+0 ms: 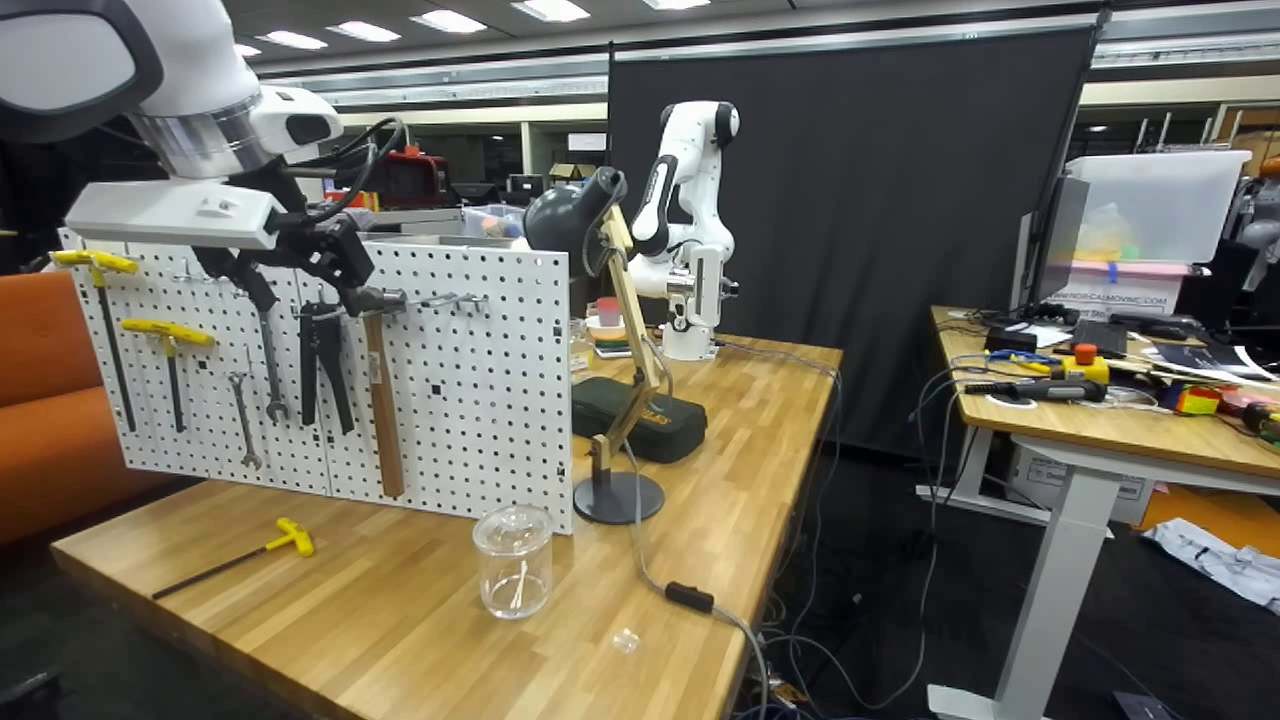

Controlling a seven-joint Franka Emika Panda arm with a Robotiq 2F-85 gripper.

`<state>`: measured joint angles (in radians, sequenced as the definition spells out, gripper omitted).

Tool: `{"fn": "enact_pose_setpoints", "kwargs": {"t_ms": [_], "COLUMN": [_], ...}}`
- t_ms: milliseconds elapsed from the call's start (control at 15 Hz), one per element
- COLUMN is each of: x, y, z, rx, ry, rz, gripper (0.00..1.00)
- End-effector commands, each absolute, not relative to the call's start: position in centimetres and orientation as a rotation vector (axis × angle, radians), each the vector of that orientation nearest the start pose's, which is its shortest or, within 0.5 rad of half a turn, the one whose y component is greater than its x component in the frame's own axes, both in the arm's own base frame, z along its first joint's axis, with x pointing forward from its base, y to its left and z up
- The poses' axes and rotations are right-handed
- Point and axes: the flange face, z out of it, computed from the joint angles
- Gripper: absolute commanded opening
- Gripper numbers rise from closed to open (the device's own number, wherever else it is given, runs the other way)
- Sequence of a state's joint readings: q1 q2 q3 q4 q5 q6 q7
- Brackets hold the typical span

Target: Remove the wrench from the peg board

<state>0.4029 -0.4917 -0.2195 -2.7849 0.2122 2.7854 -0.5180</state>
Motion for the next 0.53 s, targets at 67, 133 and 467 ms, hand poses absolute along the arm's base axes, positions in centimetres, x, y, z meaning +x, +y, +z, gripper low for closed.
{"fn": "enact_pose_setpoints", "kwargs": {"t_ms": [67, 133, 467], "x": [38.8, 38.7, 38.2], "y": [8.9, 9.4, 12.4], "z": [38.4, 38.0, 36.0], "rx": [-2.796, -2.800, -2.782], "ry": [-0.742, -0.743, -0.716], "rz": [-0.686, -0.673, -0.607], "gripper": [1.00, 1.00, 1.00]}}
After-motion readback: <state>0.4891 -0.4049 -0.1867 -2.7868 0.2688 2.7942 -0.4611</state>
